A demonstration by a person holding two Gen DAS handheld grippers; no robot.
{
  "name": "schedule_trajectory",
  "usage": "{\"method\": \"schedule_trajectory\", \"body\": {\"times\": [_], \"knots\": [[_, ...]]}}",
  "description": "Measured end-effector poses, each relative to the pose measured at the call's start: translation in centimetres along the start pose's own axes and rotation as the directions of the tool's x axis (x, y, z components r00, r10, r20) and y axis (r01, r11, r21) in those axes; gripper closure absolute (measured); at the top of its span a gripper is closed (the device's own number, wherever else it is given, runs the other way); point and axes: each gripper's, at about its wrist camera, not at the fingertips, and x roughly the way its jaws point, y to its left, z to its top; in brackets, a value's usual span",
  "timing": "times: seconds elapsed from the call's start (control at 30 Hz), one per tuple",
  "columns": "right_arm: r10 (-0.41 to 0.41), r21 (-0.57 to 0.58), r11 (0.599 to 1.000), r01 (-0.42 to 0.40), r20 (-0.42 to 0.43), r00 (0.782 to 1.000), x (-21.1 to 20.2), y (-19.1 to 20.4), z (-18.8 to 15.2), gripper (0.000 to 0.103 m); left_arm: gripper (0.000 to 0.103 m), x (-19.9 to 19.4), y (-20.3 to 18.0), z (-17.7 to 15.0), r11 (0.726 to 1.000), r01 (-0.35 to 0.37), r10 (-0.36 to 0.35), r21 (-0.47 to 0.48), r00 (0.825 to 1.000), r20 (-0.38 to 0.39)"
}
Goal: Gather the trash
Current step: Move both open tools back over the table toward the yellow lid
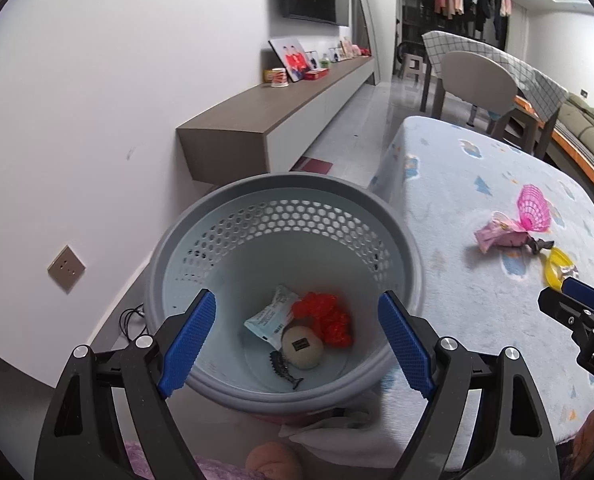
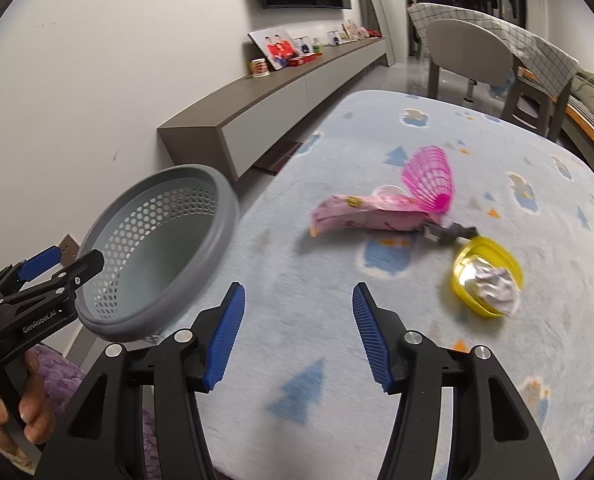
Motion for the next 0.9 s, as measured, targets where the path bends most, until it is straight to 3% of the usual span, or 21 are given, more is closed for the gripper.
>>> {"method": "schedule_trajectory", "body": {"times": [0.47, 0.9], "knots": [[-0.148, 0.112, 0.982, 0.151, -0.031, 0.988, -2.7, -10.2, -1.7, 0.049, 0.021, -0.7, -8.3, -0.4, 0.985, 0.122, -0.122, 0.122, 0.992, -0.006], [-0.166, 0.027, 0.985, 0.169, -0.093, 0.982, 0.3, -13.6, 0.8, 0.049, 0.021, 0.8, -14.7, 1.2, 0.970, 0.177, -0.175, 0.164, 0.984, -0.030]]}}
